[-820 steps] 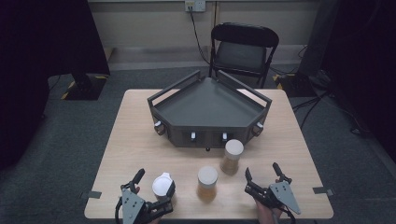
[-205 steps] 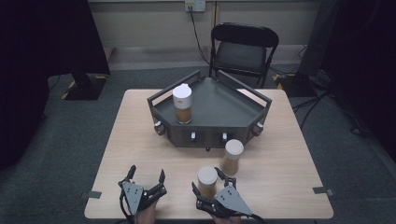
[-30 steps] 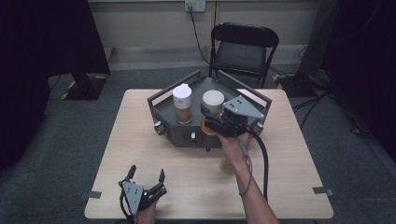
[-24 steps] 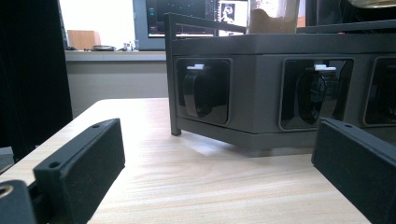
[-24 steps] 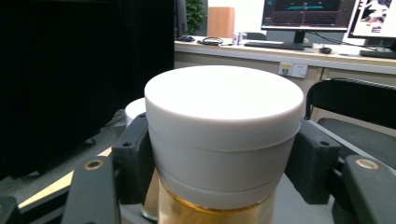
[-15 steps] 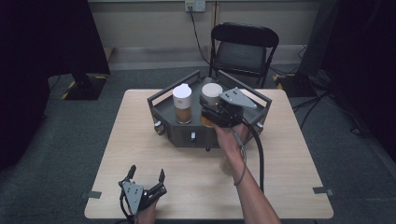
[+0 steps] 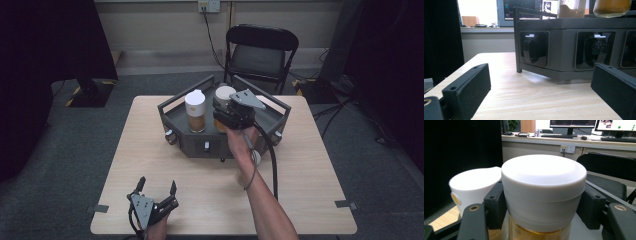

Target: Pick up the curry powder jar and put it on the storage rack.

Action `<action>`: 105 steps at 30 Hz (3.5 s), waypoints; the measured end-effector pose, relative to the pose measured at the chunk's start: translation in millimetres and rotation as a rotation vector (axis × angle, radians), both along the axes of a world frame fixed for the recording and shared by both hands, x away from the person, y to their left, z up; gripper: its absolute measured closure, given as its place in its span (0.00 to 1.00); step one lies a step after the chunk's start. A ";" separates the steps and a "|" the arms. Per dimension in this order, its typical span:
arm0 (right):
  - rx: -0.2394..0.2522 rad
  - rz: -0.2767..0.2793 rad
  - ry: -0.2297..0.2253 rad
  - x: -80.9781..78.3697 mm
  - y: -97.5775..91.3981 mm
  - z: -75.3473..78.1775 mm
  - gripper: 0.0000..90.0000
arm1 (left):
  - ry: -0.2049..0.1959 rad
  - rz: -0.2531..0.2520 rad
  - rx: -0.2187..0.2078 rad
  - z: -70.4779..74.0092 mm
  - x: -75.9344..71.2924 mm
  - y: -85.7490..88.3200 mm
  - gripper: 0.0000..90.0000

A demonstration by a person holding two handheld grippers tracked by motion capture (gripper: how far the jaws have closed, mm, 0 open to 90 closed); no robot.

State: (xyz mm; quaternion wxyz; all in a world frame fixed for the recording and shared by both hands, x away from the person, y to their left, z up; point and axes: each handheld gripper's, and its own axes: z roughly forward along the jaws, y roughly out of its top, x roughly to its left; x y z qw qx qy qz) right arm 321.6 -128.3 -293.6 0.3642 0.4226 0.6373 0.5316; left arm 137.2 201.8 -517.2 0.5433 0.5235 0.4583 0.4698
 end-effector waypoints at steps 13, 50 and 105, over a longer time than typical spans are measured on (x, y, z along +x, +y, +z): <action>-0.017 -0.019 0.019 9.5 5.1 -7.4 0.37 | 0.000 -0.002 0.001 0.0 0.0 0.3 0.02; -0.012 -0.038 0.011 10.1 7.4 -22.9 0.37 | 0.002 -0.009 -0.002 0.4 0.6 2.0 0.02; 0.029 -0.072 -0.134 -7.1 7.4 -33.8 0.00 | 0.000 -0.005 0.002 0.1 3.1 1.1 0.01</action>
